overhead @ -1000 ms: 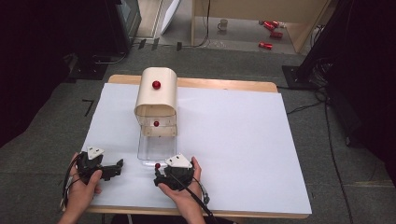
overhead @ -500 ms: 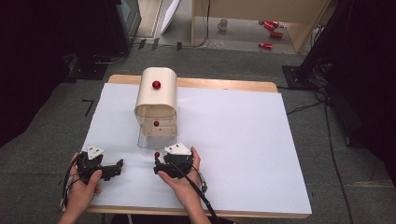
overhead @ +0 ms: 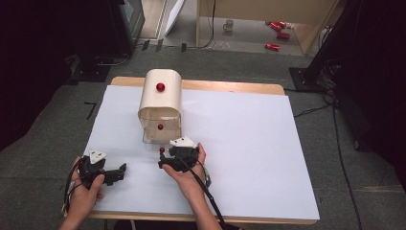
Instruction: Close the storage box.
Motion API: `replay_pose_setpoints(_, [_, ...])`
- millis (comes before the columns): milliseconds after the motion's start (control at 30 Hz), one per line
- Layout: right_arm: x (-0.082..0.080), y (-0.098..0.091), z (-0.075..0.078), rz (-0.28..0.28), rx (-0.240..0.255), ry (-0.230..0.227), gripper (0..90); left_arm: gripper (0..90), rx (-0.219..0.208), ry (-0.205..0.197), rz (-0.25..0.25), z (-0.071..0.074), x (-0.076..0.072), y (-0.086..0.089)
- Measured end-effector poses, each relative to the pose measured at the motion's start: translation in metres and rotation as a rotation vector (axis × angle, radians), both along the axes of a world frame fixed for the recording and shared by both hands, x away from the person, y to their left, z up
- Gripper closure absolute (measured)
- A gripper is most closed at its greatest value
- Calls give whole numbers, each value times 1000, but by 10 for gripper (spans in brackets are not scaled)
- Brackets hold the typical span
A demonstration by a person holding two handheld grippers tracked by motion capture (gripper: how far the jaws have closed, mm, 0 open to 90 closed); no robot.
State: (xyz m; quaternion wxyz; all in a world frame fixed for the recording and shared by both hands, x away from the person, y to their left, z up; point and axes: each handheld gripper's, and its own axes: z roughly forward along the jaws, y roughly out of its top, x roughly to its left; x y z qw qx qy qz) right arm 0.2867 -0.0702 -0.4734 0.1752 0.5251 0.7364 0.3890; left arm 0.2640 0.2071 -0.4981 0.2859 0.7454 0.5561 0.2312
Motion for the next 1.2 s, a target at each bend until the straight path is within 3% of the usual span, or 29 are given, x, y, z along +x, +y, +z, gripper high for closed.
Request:
replay_pose_setpoints(333, [21, -4, -3, -49, -3, 4, 109, 0, 0, 0, 0, 0, 0, 0])
replay_pose_setpoints(367, [25, -8, -3, -76, -1, 2, 111, 0, 0, 0, 0, 0, 0, 0])
replay_pose_setpoints(467, [30, -16, -1, -100, 36, -4, 111, 0, -1, 0, 0, 0, 0, 0])
replay_pose_setpoints(733, [38, -26, 0, -132, 24, -23, 115, 0, 0, 0, 0, 0, 0, 0])
replay_pose_setpoints(833, [40, -30, 0, -123, 38, -18, 110, 0, 0, 0, 0, 0, 0, 0])
replay_pose_setpoints(1033, [38, -34, 0, -129, 23, -35, 116, 0, 0, 0, -1, 0, 0, 0])
replay_pose_setpoints(1167, [36, -42, 1, -114, 13, -23, 13, 0, 1, 0, -1, 0, 0, 0])
replay_pose_setpoints(1200, [32, -51, 3, -82, -8, -29, 8, 0, 2, 0, -1, 0, 0, 0])
